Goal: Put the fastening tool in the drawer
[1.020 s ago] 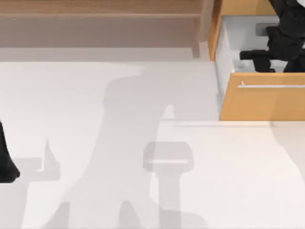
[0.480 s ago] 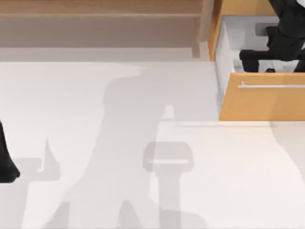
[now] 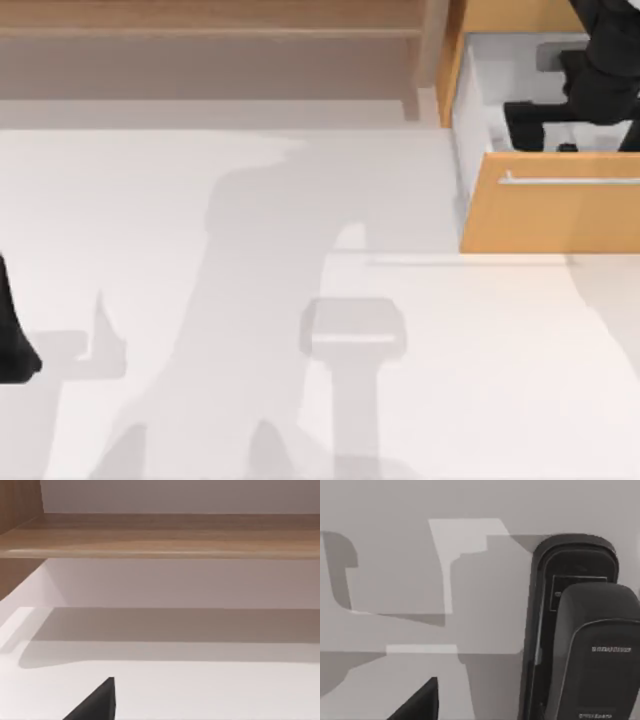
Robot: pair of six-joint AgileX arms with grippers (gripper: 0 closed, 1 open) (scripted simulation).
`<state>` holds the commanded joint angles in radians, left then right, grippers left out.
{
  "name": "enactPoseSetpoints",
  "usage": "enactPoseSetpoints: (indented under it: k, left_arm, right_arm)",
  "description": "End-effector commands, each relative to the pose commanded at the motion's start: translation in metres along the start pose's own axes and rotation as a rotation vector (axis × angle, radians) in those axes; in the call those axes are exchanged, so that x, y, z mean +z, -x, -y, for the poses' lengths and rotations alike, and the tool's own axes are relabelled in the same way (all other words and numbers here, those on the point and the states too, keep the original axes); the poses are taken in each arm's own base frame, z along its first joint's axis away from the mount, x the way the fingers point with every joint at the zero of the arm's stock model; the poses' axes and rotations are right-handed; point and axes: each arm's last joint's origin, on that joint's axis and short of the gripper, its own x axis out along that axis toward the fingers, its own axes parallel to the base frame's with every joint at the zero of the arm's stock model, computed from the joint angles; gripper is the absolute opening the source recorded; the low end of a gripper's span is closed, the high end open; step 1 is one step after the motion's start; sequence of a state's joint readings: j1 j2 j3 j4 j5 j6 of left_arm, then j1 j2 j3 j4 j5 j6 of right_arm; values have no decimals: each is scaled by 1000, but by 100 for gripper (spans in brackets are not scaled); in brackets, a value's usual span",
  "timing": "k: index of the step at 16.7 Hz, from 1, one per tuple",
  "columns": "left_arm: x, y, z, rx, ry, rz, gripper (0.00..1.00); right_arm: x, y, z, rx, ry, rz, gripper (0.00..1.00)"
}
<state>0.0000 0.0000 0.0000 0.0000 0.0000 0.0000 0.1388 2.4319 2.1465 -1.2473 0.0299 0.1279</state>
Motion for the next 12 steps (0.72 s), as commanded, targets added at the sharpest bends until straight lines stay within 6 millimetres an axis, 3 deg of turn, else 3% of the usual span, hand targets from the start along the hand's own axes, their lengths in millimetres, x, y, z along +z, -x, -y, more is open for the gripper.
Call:
enactPoseSetpoints:
  k: [5, 8, 12]
  left_arm:
    - [0, 0, 0, 0, 0, 0, 100]
    - [0, 0, 0, 0, 0, 0, 100]
    - [0, 0, 0, 0, 0, 0, 100]
  right_arm:
    - [-14, 53, -10, -71, 165, 297, 100]
    - [-28, 83, -31, -120, 303, 549, 100]
    - [-61, 89, -76, -170, 523, 849, 100]
